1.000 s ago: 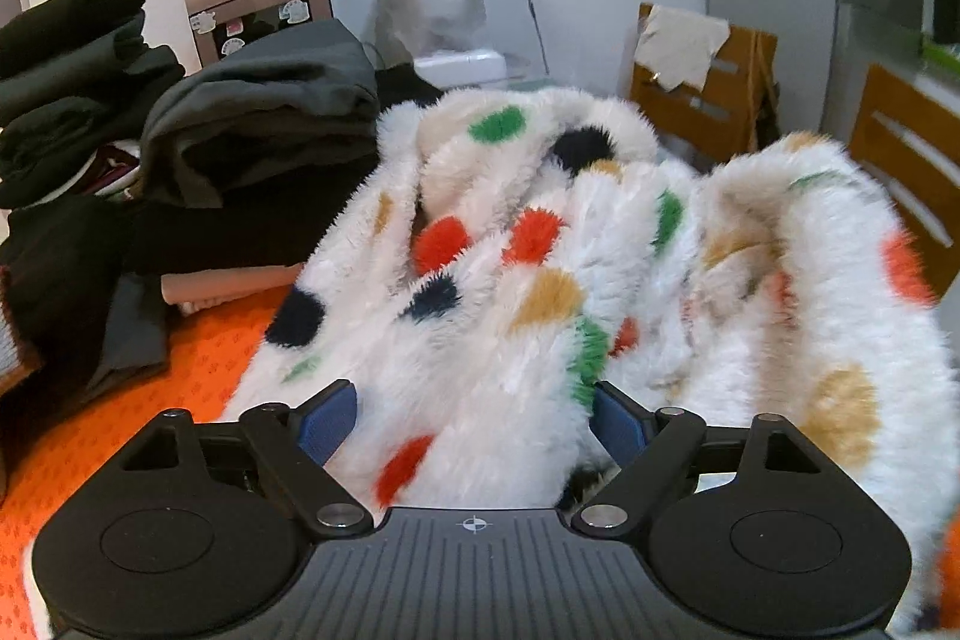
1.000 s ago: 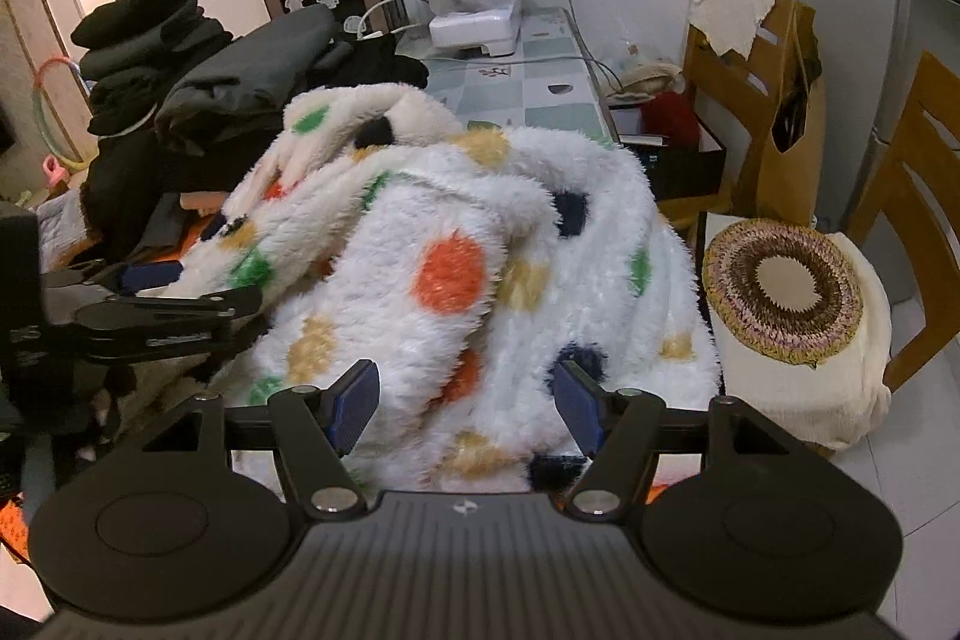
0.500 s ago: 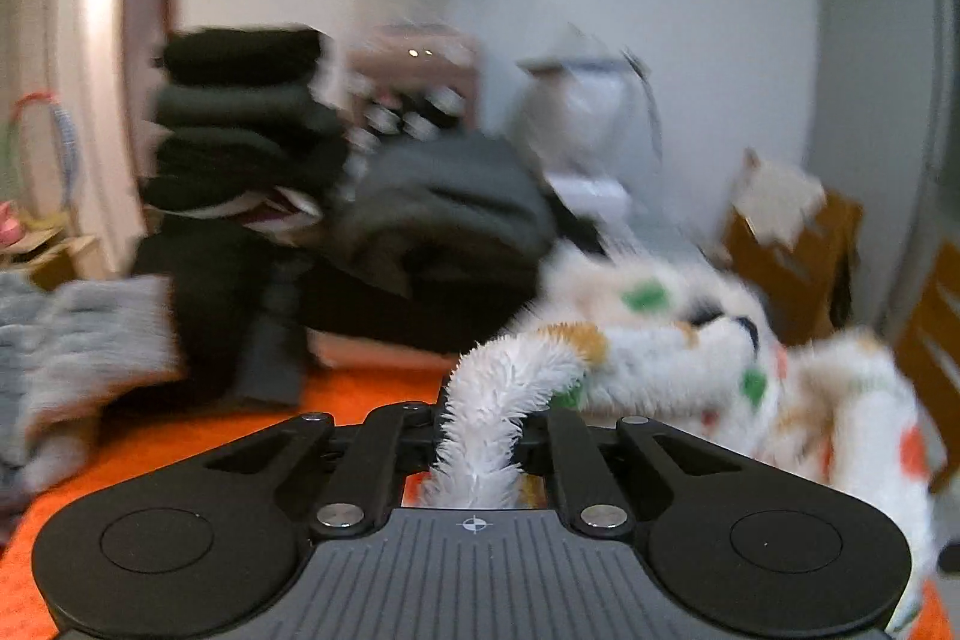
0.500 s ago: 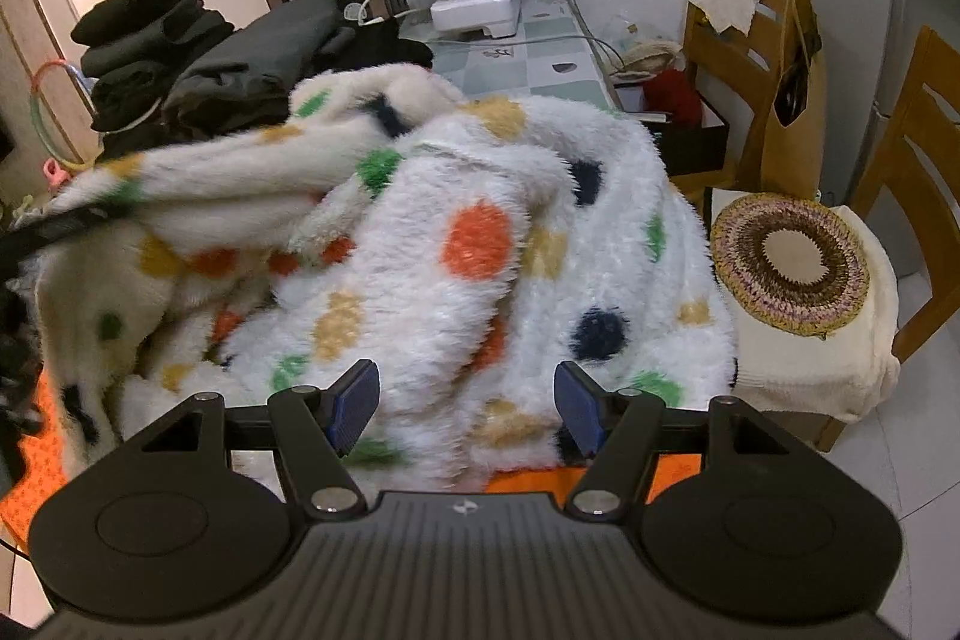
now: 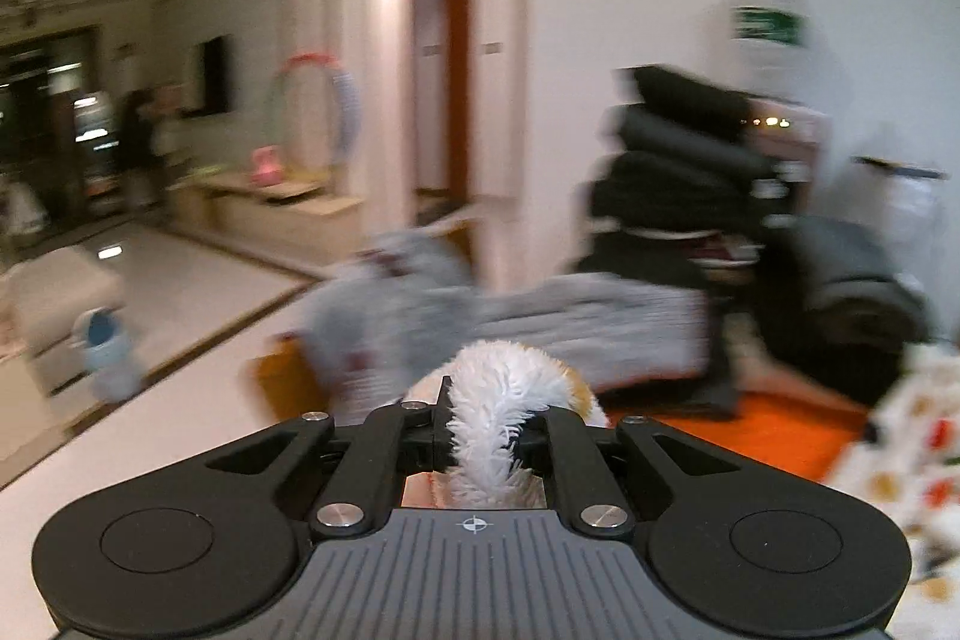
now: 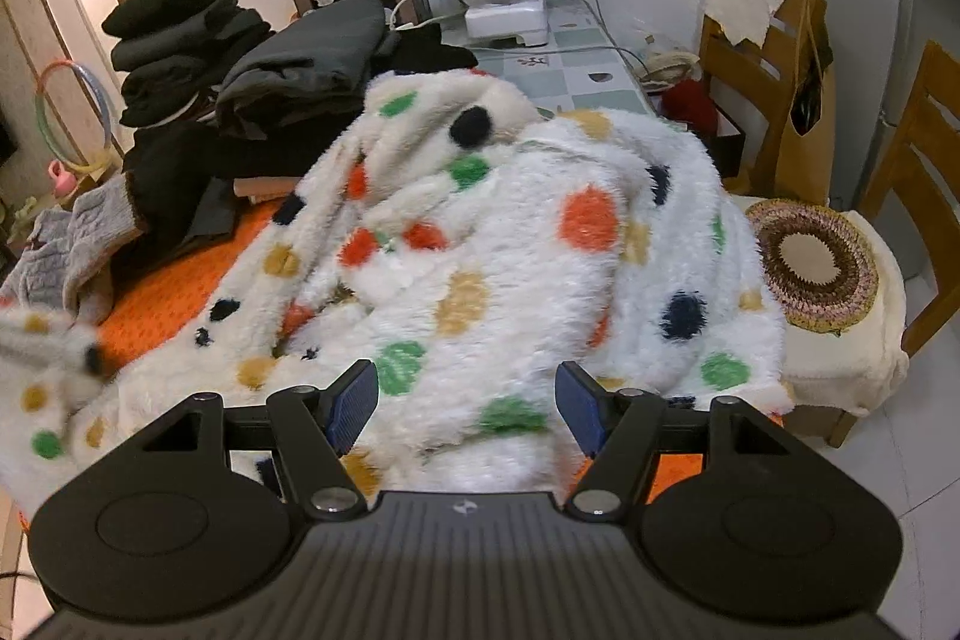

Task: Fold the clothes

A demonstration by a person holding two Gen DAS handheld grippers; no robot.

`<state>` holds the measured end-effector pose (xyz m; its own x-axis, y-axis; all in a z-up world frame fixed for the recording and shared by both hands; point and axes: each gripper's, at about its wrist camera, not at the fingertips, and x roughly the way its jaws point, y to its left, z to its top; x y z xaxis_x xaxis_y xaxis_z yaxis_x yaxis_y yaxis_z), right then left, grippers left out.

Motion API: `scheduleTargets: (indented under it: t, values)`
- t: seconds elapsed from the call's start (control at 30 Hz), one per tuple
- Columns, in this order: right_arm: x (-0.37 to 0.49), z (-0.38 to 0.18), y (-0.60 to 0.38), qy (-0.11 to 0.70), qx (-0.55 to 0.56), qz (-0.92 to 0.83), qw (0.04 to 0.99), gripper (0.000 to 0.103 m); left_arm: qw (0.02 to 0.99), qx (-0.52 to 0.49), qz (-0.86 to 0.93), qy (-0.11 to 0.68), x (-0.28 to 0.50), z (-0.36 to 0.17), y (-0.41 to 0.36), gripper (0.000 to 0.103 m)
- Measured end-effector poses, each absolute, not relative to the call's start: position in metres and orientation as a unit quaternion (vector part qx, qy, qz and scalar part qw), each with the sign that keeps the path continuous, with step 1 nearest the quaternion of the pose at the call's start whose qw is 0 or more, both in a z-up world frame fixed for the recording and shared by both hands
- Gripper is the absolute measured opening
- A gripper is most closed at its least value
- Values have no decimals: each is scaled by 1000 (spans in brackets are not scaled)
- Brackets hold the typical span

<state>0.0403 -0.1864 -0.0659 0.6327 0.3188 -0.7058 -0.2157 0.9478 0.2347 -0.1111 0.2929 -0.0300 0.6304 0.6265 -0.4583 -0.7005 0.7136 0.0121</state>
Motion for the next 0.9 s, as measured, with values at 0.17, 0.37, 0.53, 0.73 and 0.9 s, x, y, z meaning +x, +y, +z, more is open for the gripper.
scheduleTargets:
  t: [0.17,0.37,0.53,0.73,0.9]
  values:
    - [39,-61,-181,398,52,129,907,72,857,-123,426,261,-148,-50,342,20]
    - [57,-67,-189,399,44,104,910,76,850,-149,424,274,-171,-58,342,67]
    - [80,-84,-189,412,31,99,905,77,861,-150,406,269,-165,-57,319,78]
    - [97,-107,-189,431,32,109,895,67,892,-110,363,244,-142,-49,282,96]
    - [87,-102,-198,432,47,143,889,9,917,-103,273,273,-116,-64,257,99]
